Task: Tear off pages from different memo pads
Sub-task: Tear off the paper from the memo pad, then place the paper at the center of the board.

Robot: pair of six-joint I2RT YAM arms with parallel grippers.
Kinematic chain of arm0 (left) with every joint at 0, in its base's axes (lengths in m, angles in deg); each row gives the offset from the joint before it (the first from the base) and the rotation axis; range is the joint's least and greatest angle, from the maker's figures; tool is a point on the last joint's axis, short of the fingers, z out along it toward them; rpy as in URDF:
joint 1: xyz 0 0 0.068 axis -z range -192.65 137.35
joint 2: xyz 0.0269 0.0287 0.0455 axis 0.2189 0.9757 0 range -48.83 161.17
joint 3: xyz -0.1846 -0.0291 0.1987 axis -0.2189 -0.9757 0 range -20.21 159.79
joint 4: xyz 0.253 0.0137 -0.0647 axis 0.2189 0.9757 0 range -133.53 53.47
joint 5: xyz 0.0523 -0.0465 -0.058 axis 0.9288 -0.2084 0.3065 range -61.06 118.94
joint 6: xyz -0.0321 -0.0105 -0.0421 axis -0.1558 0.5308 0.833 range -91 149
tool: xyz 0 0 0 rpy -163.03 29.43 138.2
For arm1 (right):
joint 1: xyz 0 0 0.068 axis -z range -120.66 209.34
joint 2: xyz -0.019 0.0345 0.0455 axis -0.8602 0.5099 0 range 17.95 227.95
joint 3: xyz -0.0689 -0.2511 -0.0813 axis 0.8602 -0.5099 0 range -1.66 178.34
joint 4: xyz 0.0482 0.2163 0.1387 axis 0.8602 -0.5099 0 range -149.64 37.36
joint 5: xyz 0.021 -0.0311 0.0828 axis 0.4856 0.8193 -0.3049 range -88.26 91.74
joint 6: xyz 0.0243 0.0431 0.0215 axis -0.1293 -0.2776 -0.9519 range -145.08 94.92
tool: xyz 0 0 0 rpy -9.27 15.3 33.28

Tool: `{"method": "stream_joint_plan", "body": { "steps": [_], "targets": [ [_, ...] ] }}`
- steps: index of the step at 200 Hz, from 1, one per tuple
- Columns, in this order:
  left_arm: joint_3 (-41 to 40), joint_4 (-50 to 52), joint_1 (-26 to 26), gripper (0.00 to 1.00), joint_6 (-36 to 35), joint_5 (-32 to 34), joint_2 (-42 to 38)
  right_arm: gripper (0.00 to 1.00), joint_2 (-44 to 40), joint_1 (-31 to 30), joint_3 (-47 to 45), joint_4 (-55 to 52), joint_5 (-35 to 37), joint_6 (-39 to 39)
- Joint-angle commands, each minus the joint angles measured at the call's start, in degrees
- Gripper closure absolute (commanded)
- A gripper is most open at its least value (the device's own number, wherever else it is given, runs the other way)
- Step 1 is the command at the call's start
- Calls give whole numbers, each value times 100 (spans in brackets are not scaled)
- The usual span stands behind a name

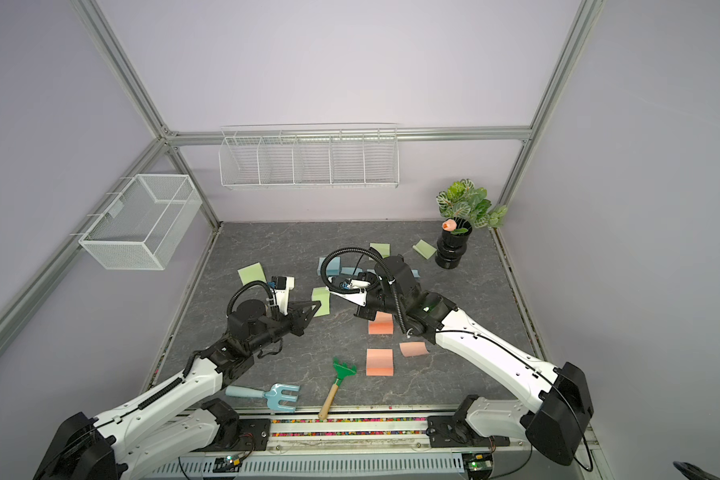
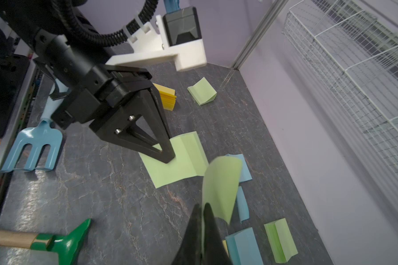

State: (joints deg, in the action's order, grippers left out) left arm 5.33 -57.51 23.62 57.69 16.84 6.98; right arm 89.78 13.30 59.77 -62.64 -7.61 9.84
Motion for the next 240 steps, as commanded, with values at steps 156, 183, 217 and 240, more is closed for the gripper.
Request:
{"method": "stream_joint_plan", "body": {
  "steps": [156,183,217,240],
  "targets": [
    [460,1836,-32,96,480,2223,-516,90,4438,650,2637,-1630,1629,1386],
    [431,1776,-31,96,516,2223,-457,90,4524,721,2663,-1518,1368,1293],
    [427,1731,-32,96,516,2212,-396,90,4541,761,2551,-1224,1169,1228],
    [410,1697,-31,96,516,2212,-349,90,4498,781,2411,-888,950,1187]
  ]
}}
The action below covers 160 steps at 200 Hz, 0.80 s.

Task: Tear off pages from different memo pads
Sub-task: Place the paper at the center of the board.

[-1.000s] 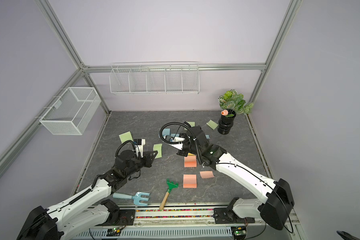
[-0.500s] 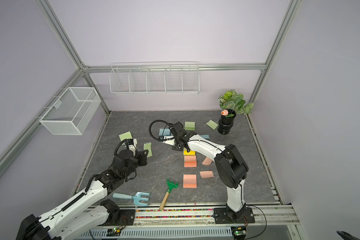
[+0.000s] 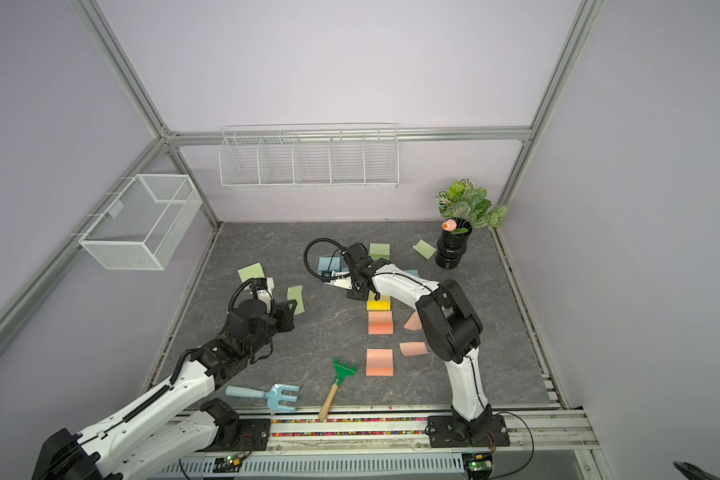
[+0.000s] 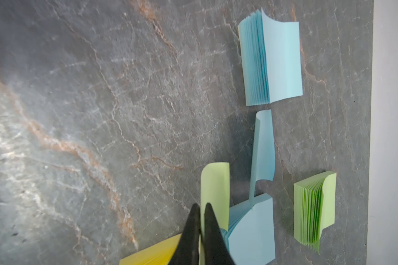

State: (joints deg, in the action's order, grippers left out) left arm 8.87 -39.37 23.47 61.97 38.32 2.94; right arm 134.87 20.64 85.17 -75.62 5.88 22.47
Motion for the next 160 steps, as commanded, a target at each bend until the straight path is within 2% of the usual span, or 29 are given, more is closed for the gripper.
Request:
{"method": "stream_joint_plan", "body": {
  "steps": [1,33,50,70,88,110,133,143,160],
  "targets": [
    [59,-122,-17,96,87,63,59,90,-11,55,-139,432,-415,-73],
    [74,-152,-17,96,51,30,164,88,153,152,-119,551,-779,-105],
    [95,-220,-17,96,16,-49,259,79,296,172,139,33,-904,-131],
    [120,-293,-22,96,55,-72,439,62,327,178,337,-591,-1081,-203],
    [213,-353,-127,96,64,-230,724,60,125,182,311,-866,-1111,-398],
    [541,-443,-536,97,225,-1165,1505,58,-604,186,-270,-459,-1190,-777],
    [1126,-345,-993,99,482,-2462,2738,48,-1885,184,-1359,564,-1029,-1564],
    [1420,-367,-1129,99,542,-3102,3334,38,-2458,187,-1875,1067,-880,-2019],
    [1834,-580,-1223,100,728,-3763,4179,24,-3384,183,-2852,2064,-868,-2656]
  ]
}}
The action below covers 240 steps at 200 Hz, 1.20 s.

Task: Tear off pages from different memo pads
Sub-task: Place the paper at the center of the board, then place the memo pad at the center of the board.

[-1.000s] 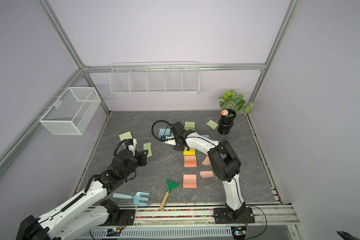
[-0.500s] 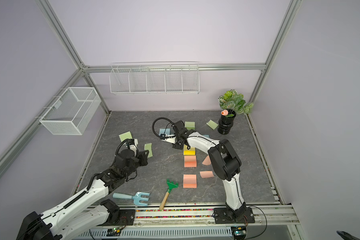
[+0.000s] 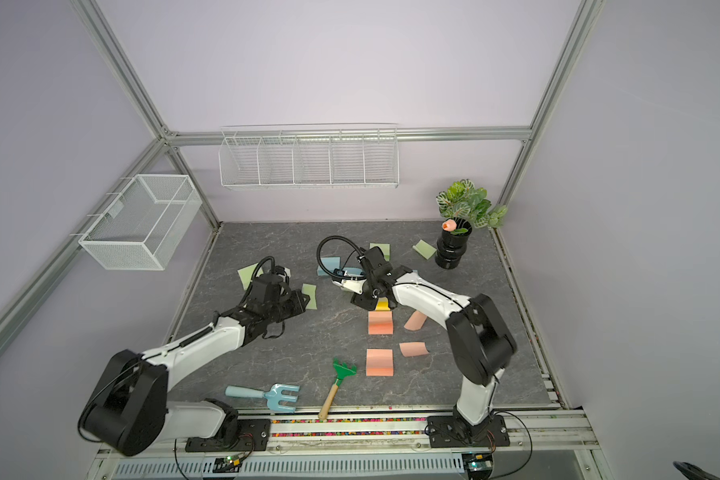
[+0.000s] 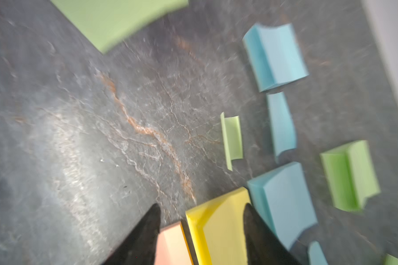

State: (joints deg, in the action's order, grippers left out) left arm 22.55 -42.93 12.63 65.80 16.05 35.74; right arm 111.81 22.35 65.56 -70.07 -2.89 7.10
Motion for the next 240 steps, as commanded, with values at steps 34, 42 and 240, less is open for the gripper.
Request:
{"method": "stream_joint_plan", "body": {
  "steps": [34,42,240],
  "targets": [
    [1147,-333,-160,100,437,-1939,2030,13,-2442,22,-2277,2420,18,-1746],
    [1279,-289,-154,100,431,-1917,2196,13,-2660,17,-2434,2420,-11,-1827],
    [772,2709,-359,38,50,3870,-782,11,-3937,30,-3655,3330,624,-3482]
  ]
}}
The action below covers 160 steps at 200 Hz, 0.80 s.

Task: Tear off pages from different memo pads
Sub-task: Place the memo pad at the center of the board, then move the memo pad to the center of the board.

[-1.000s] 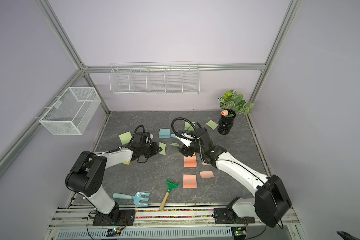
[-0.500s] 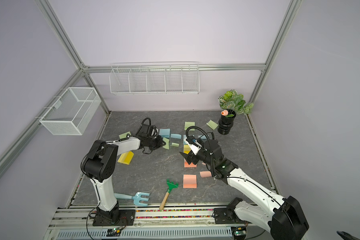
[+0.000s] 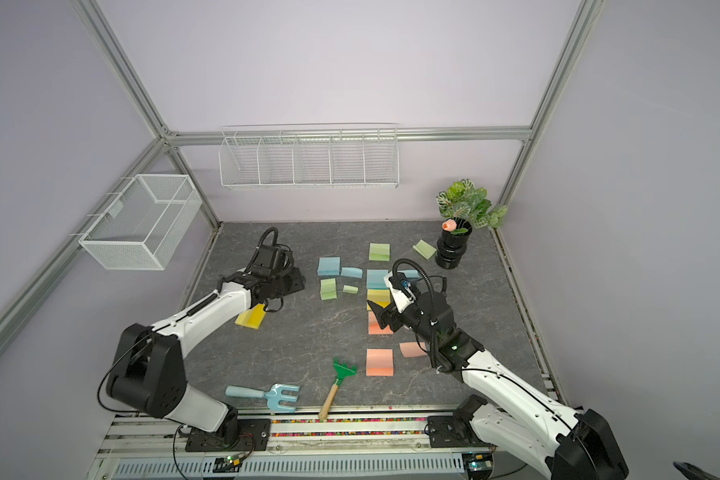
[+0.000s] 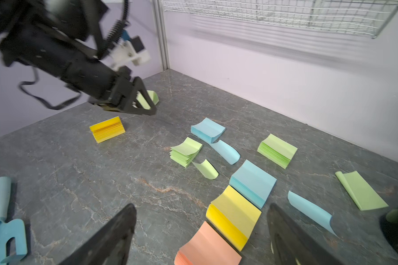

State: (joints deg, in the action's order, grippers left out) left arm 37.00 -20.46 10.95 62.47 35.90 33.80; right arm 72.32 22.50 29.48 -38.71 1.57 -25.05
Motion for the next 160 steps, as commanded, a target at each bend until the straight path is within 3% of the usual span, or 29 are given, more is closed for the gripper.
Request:
{"method": "stream_joint_plan", "body": {
  "steps": [1,31,46,95,121,160],
  "targets": [
    [-710,462,-220,38,403,1895,-615,11,17,17,-42,191,168,-271],
    [-1474,194,-1512,34,583,1102,-1101,11,219,13,3,208,-238,-336],
    [-1691,12,-1895,33,570,934,-1172,11,292,10,31,216,-381,-359],
    [-1380,-80,-2163,33,449,873,-616,11,400,-1,68,227,-612,-408],
    [-1352,-249,-2469,34,435,316,-195,11,372,-11,50,197,-591,-412],
    [-1217,-380,-2483,39,269,25,223,11,416,-11,45,233,-580,-399]
  ]
}}
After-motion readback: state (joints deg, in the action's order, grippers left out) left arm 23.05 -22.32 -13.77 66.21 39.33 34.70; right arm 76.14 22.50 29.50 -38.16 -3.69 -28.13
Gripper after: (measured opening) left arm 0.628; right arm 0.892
